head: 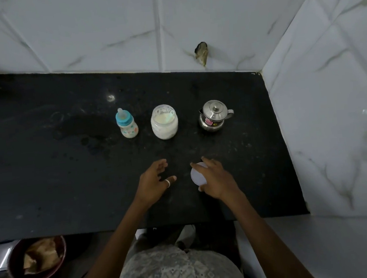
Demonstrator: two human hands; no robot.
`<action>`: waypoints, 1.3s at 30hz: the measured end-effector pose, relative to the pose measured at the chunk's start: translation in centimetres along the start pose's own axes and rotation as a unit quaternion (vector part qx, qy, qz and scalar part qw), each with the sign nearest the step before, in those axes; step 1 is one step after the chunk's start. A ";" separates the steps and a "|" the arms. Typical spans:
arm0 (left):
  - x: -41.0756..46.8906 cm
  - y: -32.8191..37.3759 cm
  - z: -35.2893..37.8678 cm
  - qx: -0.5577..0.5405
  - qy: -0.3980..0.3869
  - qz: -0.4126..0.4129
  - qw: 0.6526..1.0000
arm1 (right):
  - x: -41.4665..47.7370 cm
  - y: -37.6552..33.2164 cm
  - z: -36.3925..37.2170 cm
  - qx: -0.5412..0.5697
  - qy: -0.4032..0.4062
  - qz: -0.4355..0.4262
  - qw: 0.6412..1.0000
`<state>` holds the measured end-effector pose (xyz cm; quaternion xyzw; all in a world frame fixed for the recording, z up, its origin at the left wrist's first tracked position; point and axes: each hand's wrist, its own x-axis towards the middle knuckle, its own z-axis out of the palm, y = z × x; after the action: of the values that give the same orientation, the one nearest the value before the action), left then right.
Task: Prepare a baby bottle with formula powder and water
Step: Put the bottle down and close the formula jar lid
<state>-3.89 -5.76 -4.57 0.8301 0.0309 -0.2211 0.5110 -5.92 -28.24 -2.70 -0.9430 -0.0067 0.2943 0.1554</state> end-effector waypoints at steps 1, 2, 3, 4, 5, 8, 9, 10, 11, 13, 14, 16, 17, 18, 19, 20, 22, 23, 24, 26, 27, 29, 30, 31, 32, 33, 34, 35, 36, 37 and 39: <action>0.0 0.0 -0.1 -0.002 0.003 -0.001 1.000 | 0.1 0.0 0.0 -0.005 0.001 -0.004 1.000; 0.1 -0.1 -0.1 -0.003 0.006 0.000 1.000 | 0.1 -0.1 0.1 -0.007 0.005 -0.005 1.000; 0.2 -0.2 -0.2 -0.004 0.009 0.001 1.000 | 0.2 -0.1 0.0 -0.009 0.012 -0.008 1.000; 0.3 -0.2 -0.3 -0.005 0.013 0.001 1.000 | 0.2 -0.1 0.0 -0.011 0.022 -0.010 1.000; 0.4 -0.2 -0.4 -0.007 0.016 0.001 1.000 | 0.2 -0.1 -0.1 -0.012 0.032 -0.012 0.999; 0.9 -0.2 -0.8 -0.016 0.024 -0.002 1.000 | 0.2 -0.2 -1.4 0.030 0.052 -0.015 0.998; 1.1 -0.1 -1.0 -0.017 0.026 0.000 1.000 | 0.2 -0.4 -2.1 0.050 0.063 -0.016 0.997; 1.5 0.1 -1.2 -0.018 0.029 0.003 0.999 | 0.2 -0.5 -2.9 0.066 0.080 -0.018 0.994; 1.9 0.4 -1.4 -0.018 0.032 0.007 0.999 | 0.3 -0.7 -3.7 0.078 0.101 -0.022 0.992; 3.1 1.2 -1.6 -0.019 0.046 0.015 0.999 | 0.2 -1.2 -5.4 0.101 0.142 -0.034 0.984; 3.7 1.6 -1.7 -0.020 0.057 0.020 0.998 | 0.2 -1.5 -6.1 0.114 0.159 -0.040 0.980; 5.3 2.6 -1.8 -0.026 0.085 0.032 0.996 | 0.2 -1.9 -7.3 0.130 0.186 -0.051 0.972; 6.1 3.0 -1.8 -0.029 0.096 0.038 0.994 | 0.2 -2.0 -7.7 0.135 0.197 -0.056 0.969; 6.8 3.4 -1.9 -0.034 0.104 0.042 0.993 | 0.2 -2.1 -8.0 0.140 0.206 -0.060 0.967; 7.5 3.8 -2.0 -0.041 0.107 0.044 0.992 | 0.3 -2.1 -8.3 0.146 0.213 -0.062 0.964; 8.2 4.1 -2.1 -0.051 0.109 0.047 0.992 | 0.4 -2.2 -8.5 0.149 0.219 -0.063 0.962; 9.2 4.6 -2.2 -0.074 0.105 0.059 0.990 | 0.5 -2.0 -8.6 0.147 0.229 -0.064 0.960; 9.7 4.7 -2.3 -0.081 0.104 0.065 0.989 | 0.7 -1.9 -8.7 0.145 0.234 -0.062 0.959; 10.1 4.7 -2.3 -0.084 0.101 0.069 0.989 | 0.8 -1.8 -8.6 0.145 0.238 -0.059 0.959; 11.0 4.5 -2.2 -0.095 0.092 0.072 0.989 | 1.0 -1.8 -8.5 0.151 0.244 -0.056 0.956; 11.4 4.4 -2.2 -0.098 0.088 0.076 0.988 | 1.1 -1.8 -8.4 0.156 0.247 -0.057 0.955; 12.1 4.0 -2.0 -0.101 0.082 0.088 0.988 | 1.2 -1.9 -8.4 0.160 0.254 -0.058 0.952; 12.4 3.8 -1.9 -0.099 0.081 0.095 0.987 | 1.3 -2.1 -8.4 0.162 0.258 -0.057 0.951; 12.6 3.5 -1.8 -0.096 0.081 0.102 0.987 | 1.3 -2.2 -8.4 0.163 0.262 -0.057 0.949; 12.7 3.4 -1.7 -0.092 0.081 0.106 0.987 | 1.3 -2.3 -8.5 0.163 0.266 -0.059 0.948; 12.9 3.3 -1.7 -0.087 0.082 0.108 0.987 | 1.3 -2.4 -8.5 0.162 0.270 -0.061 0.947; 12.9 3.2 -1.6 -0.084 0.085 0.107 0.987 | 1.3 -2.5 -8.6 0.160 0.273 -0.062 0.947; 12.8 3.3 -1.6 -0.082 0.089 0.105 0.987 | 1.3 -2.6 -8.8 0.158 0.275 -0.063 0.946; 12.7 3.5 -1.6 -0.081 0.094 0.102 0.987 | 1.3 -2.7 -9.1 0.155 0.277 -0.064 0.946; 12.6 3.5 -1.6 -0.079 0.100 0.102 0.987 | 1.4 -2.8 -9.3 0.155 0.277 -0.064 0.946; 12.4 3.9 -1.9 -0.074 0.115 0.114 0.984 | 1.3 -3.2 -10.4 0.154 0.279 -0.067 0.945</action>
<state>8.97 -8.11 -5.55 0.8078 0.0113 -0.0621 0.5861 1.17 -28.08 5.60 -0.9493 0.0191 0.0056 0.3136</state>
